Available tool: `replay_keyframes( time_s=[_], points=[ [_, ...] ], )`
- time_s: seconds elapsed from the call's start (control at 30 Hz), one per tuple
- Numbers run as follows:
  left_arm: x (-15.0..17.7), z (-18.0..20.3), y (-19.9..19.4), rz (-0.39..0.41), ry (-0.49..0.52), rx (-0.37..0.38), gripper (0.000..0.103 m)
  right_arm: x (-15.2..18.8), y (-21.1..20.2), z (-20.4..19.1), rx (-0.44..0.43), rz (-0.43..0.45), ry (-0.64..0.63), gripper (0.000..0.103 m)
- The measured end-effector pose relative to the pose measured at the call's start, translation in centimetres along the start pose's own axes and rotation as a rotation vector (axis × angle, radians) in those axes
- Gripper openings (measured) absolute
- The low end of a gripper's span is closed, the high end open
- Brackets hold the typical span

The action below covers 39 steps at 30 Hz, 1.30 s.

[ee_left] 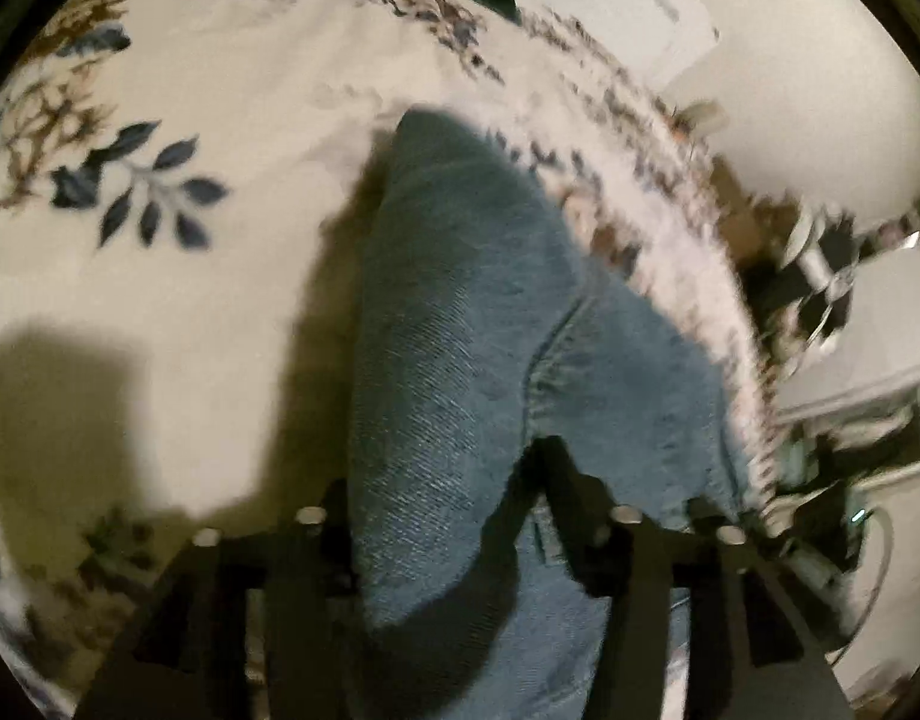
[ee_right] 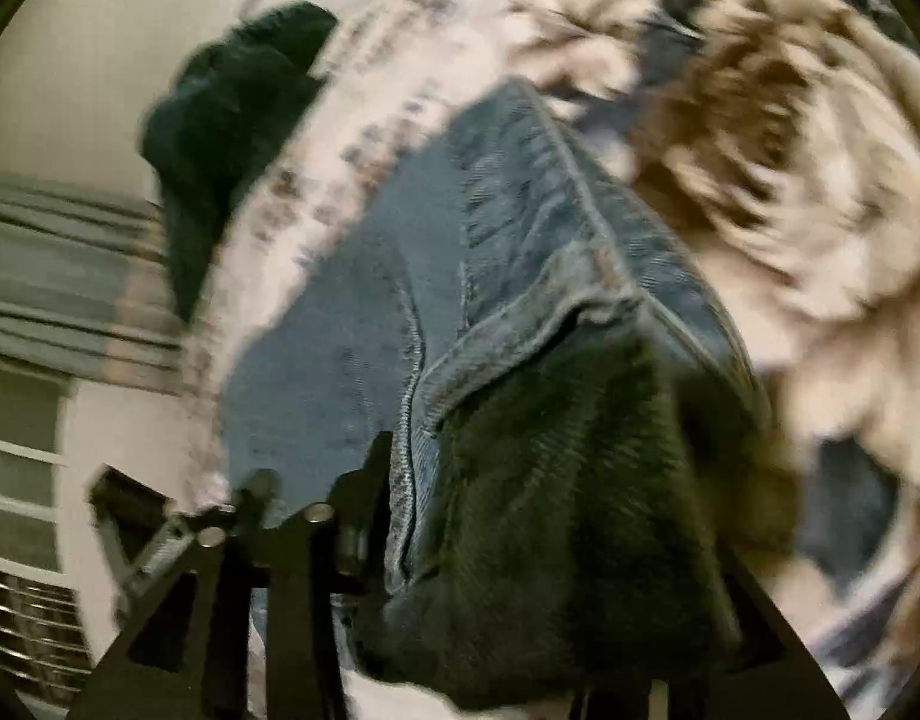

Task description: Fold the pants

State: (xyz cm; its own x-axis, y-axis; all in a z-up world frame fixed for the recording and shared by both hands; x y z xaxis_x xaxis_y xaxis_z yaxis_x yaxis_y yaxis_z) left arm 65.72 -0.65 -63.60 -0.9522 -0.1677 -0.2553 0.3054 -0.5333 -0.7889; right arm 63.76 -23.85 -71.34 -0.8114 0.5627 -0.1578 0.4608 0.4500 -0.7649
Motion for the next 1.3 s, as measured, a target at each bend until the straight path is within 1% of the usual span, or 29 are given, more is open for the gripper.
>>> replay_keyframes(
  time_s=[0.07, 0.13, 0.2, 0.3, 0.37, 0.47, 0.5, 0.53, 0.63, 0.7, 0.8, 0.9, 1.0, 1.07, 1.13, 1.3],
  points=[
    [0.7, -0.5, -0.2, -0.009, 0.010, -0.048, 0.070, 0.6, -0.4, 1.5, 0.058, -0.023, 0.001, 0.055],
    [1.6, -0.8, -0.6, -0.016, 0.029, -0.087, 0.072, 0.3, -1.2, 2.5, 0.132, -0.013, -0.016, 0.067],
    [1.6, -0.8, -0.9, -0.019, 0.044, -0.124, 0.075, 0.1, -2.0, 3.2, 0.209, -0.007, -0.041, 0.074],
    [1.4, -1.0, -1.2, -0.024, 0.069, -0.164, 0.075, 0.0, -2.3, 3.1, 0.277, -0.014, -0.080, 0.076],
    [1.0, -1.1, -1.2, -0.022, 0.078, -0.193, 0.078, -0.3, -2.3, 2.5, 0.335, -0.012, -0.118, 0.077],
    [1.0, -0.9, -1.8, -0.019, 0.108, -0.256, 0.079, -0.8, -2.7, 2.1, 0.422, -0.009, -0.161, 0.091],
    [0.9, -0.9, -1.9, -0.019, 0.117, -0.277, 0.084, -0.8, -3.0, 1.8, 0.451, -0.006, -0.176, 0.098],
    [0.9, -0.8, -2.3, -0.015, 0.130, -0.310, 0.086, -0.6, -3.4, 1.5, 0.467, -0.004, -0.188, 0.101],
    [1.1, -0.1, -3.7, 0.013, 0.166, -0.370, 0.086, -0.1, -4.9, 0.2, 0.554, 0.023, -0.259, 0.102],
    [1.3, 0.7, -4.5, 0.027, 0.184, -0.388, 0.086, 0.4, -6.3, -0.9, 0.606, 0.056, -0.319, 0.103],
    [1.9, 2.1, -6.5, 0.051, 0.212, -0.417, 0.086, 1.1, -7.8, -3.1, 0.624, 0.089, -0.373, 0.103],
    [2.6, 3.7, -8.5, 0.069, 0.215, -0.417, 0.086, 1.7, -10.0, -5.3, 0.607, 0.120, -0.409, 0.103],
    [3.5, 6.2, -11.6, 0.110, 0.221, -0.425, 0.086, 2.5, -12.7, -6.9, 0.593, 0.154, -0.432, 0.103],
    [4.1, 7.6, -13.7, 0.139, 0.227, -0.434, 0.086, 3.2, -15.1, -8.1, 0.575, 0.175, -0.443, 0.103],
    [5.0, 9.7, -16.9, 0.180, 0.230, -0.451, 0.086, 4.1, -18.0, -9.4, 0.564, 0.195, -0.457, 0.103],
    [7.3, 14.2, -23.6, 0.246, 0.218, -0.448, 0.086, 6.7, -26.3, -13.1, 0.544, 0.253, -0.510, 0.103]
  ],
)
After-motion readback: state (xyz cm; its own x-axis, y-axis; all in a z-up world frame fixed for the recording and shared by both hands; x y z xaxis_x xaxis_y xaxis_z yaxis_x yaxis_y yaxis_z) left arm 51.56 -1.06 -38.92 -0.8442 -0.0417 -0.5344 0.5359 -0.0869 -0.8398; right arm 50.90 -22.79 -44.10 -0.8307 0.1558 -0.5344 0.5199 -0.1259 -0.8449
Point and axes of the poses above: each gripper's, at about its wrist camera, not at the fingertips, and y roughly the way its jaws point, z to its right, x to its underside, the point moved 9 cm from there along y, roughly the way its jaws point, and after that the axes turned 2 degrees about -y, right-handed, at the moved point
